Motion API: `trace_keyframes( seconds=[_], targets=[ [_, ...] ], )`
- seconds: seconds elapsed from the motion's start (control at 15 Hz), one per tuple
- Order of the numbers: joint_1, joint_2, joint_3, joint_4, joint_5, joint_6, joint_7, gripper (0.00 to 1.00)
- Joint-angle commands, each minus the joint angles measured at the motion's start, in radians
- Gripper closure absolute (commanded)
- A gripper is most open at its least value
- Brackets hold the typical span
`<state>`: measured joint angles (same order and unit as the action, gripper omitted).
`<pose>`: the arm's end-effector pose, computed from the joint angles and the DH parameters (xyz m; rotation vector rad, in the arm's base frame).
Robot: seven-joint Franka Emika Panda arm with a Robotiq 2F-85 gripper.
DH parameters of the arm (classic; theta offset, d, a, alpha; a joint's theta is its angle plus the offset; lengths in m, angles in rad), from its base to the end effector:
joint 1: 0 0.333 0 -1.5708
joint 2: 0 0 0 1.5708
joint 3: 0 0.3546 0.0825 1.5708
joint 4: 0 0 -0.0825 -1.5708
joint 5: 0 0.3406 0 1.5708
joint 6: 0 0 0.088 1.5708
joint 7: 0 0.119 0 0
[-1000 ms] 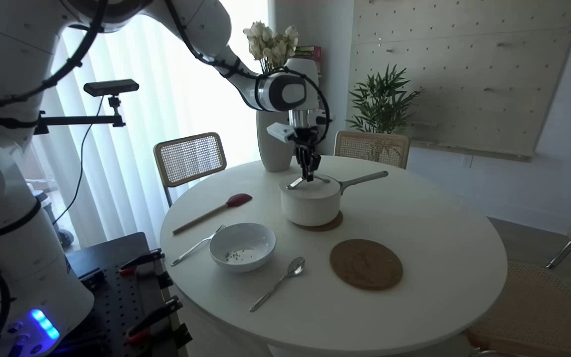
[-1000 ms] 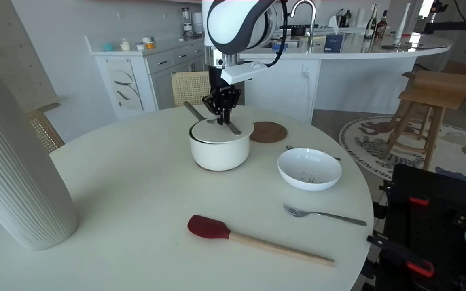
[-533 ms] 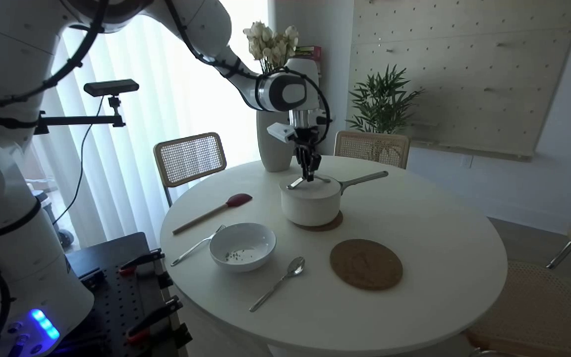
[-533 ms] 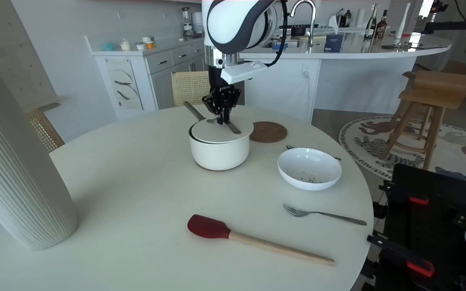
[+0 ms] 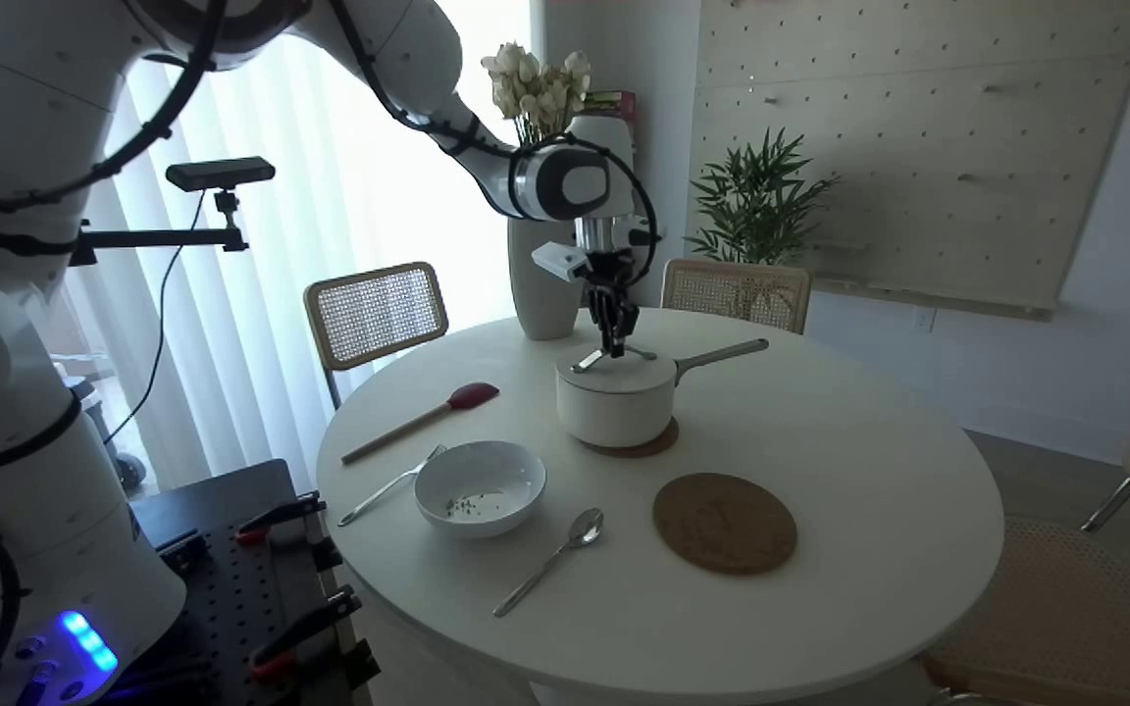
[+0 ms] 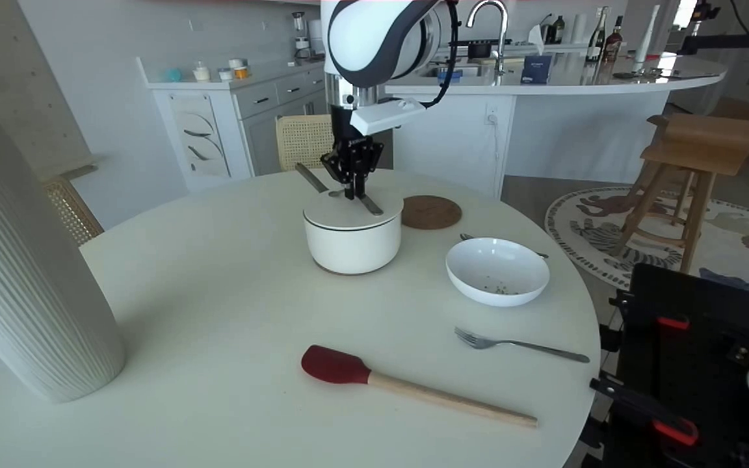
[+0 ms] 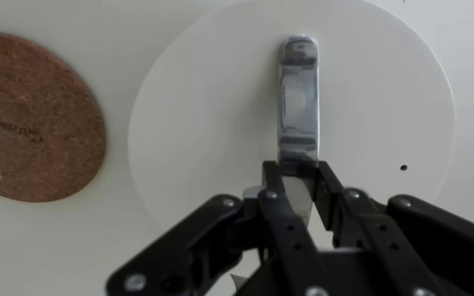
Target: Take the broccoli from the white bowl and put it in the white pot then take the wooden spatula out of the pot and put it on the table then put the white lid on the pot
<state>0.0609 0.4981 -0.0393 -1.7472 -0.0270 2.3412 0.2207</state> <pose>0.6582 0.0170 0.3470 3.0988 -0.2727 0.1559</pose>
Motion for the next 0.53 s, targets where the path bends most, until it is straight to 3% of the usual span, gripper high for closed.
trace_keyframes(
  seconds=[0.0, 0.47],
  targets=[
    [-0.002, 0.019, -0.002, 0.055, -0.008, -0.026, -0.012, 0.94],
    [-0.005, 0.032, 0.0, 0.075, -0.003, -0.052, -0.014, 0.94]
  ],
)
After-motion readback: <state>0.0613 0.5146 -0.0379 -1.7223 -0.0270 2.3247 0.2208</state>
